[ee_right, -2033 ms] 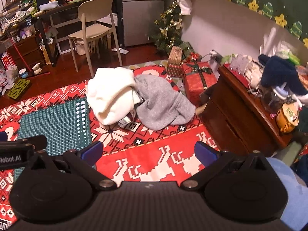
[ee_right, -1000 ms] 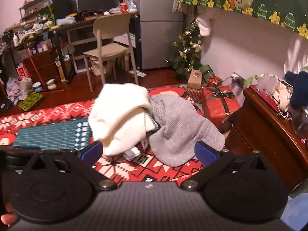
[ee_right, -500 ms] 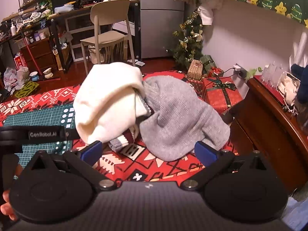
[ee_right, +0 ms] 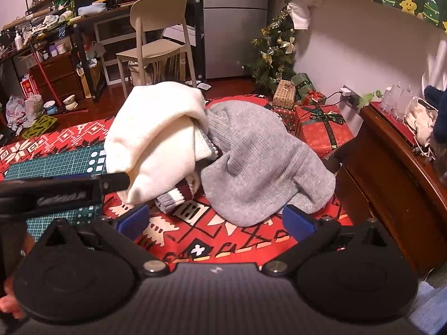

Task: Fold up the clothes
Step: 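Reach the left tool to the cream sweater and pinch its edge, then drag the cream sweater with the left tool onto the green mat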

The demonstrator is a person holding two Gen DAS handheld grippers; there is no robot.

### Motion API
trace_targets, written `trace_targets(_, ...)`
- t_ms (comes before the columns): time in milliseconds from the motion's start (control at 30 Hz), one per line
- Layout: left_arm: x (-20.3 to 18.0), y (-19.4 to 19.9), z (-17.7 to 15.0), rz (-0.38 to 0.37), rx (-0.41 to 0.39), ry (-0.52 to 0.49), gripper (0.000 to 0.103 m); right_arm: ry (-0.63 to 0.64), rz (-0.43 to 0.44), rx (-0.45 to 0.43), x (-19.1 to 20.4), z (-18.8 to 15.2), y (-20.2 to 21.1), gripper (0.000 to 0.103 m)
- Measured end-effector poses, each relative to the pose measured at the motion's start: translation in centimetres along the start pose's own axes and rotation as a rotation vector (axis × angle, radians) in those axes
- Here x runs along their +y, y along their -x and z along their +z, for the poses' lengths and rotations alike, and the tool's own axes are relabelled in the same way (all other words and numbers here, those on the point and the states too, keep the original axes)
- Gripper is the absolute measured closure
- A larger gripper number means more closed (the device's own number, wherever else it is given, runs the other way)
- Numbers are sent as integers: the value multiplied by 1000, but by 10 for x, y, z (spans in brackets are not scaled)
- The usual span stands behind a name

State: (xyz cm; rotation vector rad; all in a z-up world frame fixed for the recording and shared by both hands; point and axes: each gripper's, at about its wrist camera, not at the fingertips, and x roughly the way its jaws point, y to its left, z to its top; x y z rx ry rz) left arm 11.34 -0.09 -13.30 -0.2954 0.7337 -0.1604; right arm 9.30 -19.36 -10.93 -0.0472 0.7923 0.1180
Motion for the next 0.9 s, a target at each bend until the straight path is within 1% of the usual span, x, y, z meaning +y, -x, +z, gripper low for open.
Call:
trace_targets(33,3,-4,2,8,4,31,51,5,-7,2,0,0,0,1)
trace_targets(100,7,-10,6,19,28,47,60,17,-10,-1,1,-1,2,1)
trace_targets(133,6,-12,7,19,35,38,68,26,-9,0,2,-1,2,1)
trace_targets(167,5,-13,7,19,42,29,81,33,-7,0,3,-1,3,1)
trace_targets(200,4,-14,8,20,50,20,89,40,-5,-1,4,-1,4,1)
trace_targets(267,0,-12,7,54,61,-11,94,43,0,-2,6,-1,5,1)
trace_targets(333,-2,-6,7,86,71,-48,94,35,6,2,7,0,7,1)
trace_targets(400,0,4,8,93,73,-65,94,14,24,9,7,1,8,1)
trace_targets(567,8,40,10,181,25,-150,95,6,40,6,6,1,12,1)
trace_targets(600,13,46,11,191,26,-151,95,8,44,8,7,1,13,1)
trace_targets(733,41,74,7,241,56,-147,96,13,74,9,12,0,18,1)
trace_targets(900,69,111,-9,300,101,-182,96,19,157,27,23,-6,20,1)
